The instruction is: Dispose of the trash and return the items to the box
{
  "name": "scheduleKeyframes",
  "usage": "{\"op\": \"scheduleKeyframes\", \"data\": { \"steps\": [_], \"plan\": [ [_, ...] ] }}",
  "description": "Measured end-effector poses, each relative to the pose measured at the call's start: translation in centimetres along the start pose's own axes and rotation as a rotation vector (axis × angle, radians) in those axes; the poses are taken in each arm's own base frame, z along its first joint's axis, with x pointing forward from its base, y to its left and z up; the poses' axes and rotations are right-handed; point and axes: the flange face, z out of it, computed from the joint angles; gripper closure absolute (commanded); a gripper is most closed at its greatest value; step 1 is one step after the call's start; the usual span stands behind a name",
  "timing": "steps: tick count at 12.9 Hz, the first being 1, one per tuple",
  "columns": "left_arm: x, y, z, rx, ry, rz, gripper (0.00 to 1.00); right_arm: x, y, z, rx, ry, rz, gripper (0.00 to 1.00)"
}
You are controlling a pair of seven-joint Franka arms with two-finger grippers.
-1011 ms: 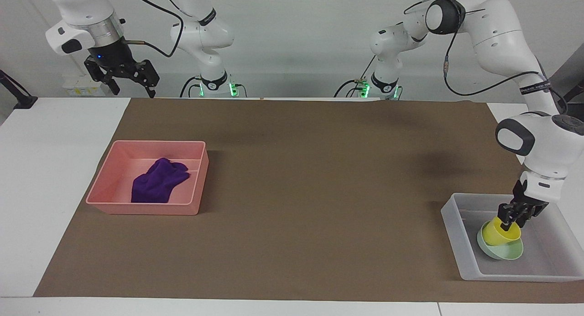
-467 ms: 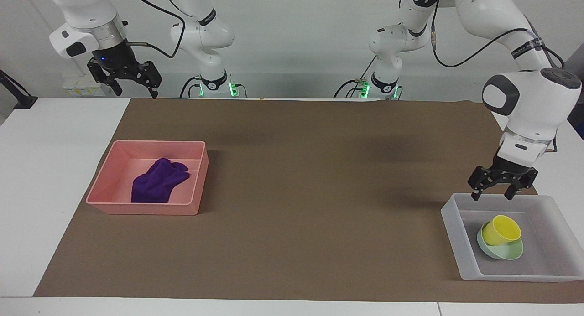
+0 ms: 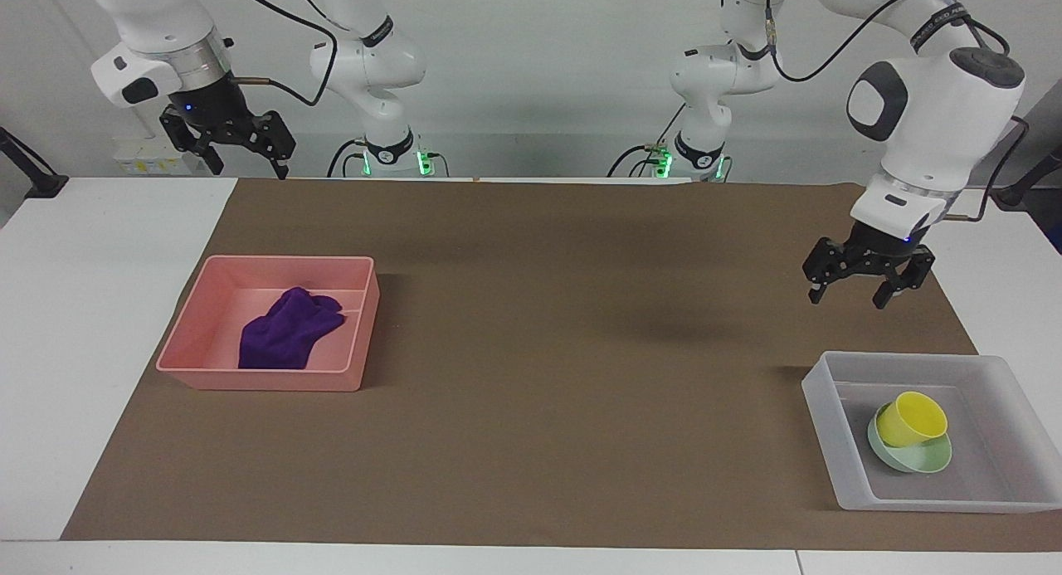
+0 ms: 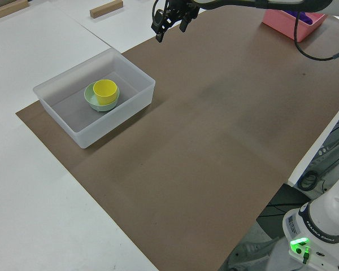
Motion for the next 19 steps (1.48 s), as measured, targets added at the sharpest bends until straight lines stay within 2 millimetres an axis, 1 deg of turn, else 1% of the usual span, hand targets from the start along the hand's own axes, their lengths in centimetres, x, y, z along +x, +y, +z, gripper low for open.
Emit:
{"op": "scheduleKeyframes", "data": {
  "steps": [1, 3, 5, 10, 14, 17, 18, 19],
  "plan": [
    [-0.6, 0.5, -1.0, -0.002, -0.023, 0.007, 0.0, 0.0, -0.1, 0.0, 0.004, 0.0, 0.009, 0.0],
    [-1.4, 1.5, -2.7, -0.008, -0.067, 0.021, 0.0, -0.1, -1.4, -0.1, 0.017, 0.0, 0.043, 0.0],
    [-1.8, 1.7, -4.5, -0.012, -0.103, 0.024, 0.0, -0.1, -2.7, -0.1, 0.016, 0.001, 0.046, 0.0],
    [-2.1, 1.8, -8.5, -0.017, -0.153, 0.027, 0.0, -0.1, -1.9, -0.1, 0.017, 0.0, 0.053, 0.0],
    [-2.1, 1.9, -9.8, -0.017, -0.153, 0.035, 0.0, -0.1, -1.7, 0.0, 0.017, -0.002, 0.056, 0.0],
    [-2.4, 3.2, -9.8, -0.02, -0.16, 0.057, 0.0, -0.1, -1.7, 0.2, 0.017, -0.006, 0.056, 0.0],
    [-2.6, 3.3, -9.6, -0.02, -0.168, 0.058, 0.0, -0.1, -1.7, 0.3, 0.017, -0.007, 0.056, 0.0],
    [-2.8, 3.1, -9.5, -0.02, -0.178, 0.053, 0.0, 0.0, -1.7, 0.3, 0.017, -0.008, 0.056, 0.0]
  ]
}}
